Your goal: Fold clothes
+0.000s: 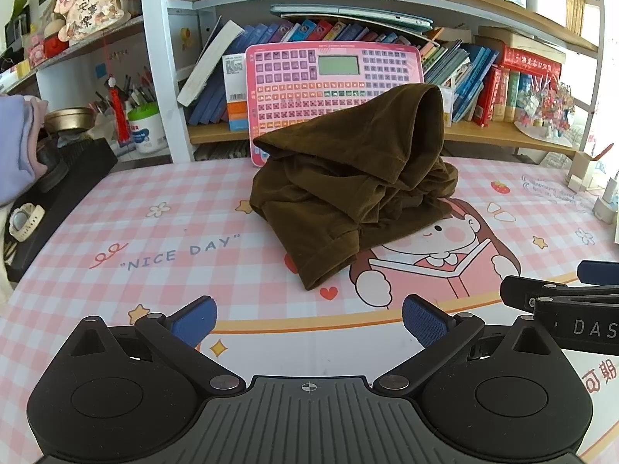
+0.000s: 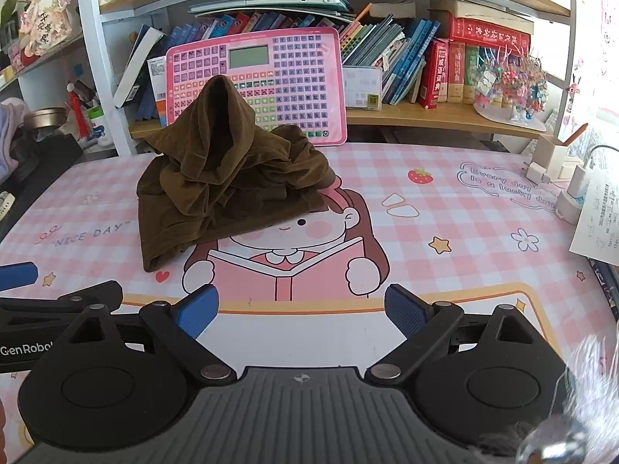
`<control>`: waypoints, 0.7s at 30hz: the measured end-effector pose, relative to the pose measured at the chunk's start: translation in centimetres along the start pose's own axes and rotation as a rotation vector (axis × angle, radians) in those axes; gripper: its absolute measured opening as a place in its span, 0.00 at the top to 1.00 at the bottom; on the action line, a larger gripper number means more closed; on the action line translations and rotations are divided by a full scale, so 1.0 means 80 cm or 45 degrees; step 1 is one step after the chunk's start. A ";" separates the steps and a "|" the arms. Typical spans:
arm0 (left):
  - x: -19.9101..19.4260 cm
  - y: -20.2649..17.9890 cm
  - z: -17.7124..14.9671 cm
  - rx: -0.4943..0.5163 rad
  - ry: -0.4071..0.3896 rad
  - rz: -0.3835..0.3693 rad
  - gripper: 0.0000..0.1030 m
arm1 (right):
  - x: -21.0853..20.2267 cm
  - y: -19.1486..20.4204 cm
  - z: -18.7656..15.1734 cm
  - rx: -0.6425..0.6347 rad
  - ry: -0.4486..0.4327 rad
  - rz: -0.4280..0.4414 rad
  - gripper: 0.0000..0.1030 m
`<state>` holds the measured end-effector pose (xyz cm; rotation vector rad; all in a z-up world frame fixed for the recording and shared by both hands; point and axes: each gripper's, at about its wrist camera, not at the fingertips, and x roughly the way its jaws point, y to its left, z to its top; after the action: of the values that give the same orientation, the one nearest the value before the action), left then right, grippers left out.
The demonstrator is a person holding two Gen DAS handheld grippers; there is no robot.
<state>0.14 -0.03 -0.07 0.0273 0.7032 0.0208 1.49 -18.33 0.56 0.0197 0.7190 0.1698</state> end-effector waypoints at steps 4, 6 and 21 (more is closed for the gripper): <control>0.002 -0.001 0.001 0.000 0.001 0.001 0.00 | -0.001 0.001 0.000 0.000 0.001 0.001 0.10; 0.000 -0.001 -0.002 0.000 0.001 0.003 0.00 | -0.002 0.001 0.000 0.000 0.001 0.002 0.10; 0.002 0.001 -0.002 -0.001 0.017 0.006 0.00 | 0.002 0.001 -0.001 -0.008 0.009 -0.006 0.10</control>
<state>0.17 0.07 -0.26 0.0281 0.7162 0.0254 1.57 -18.21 0.38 0.0111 0.7256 0.1681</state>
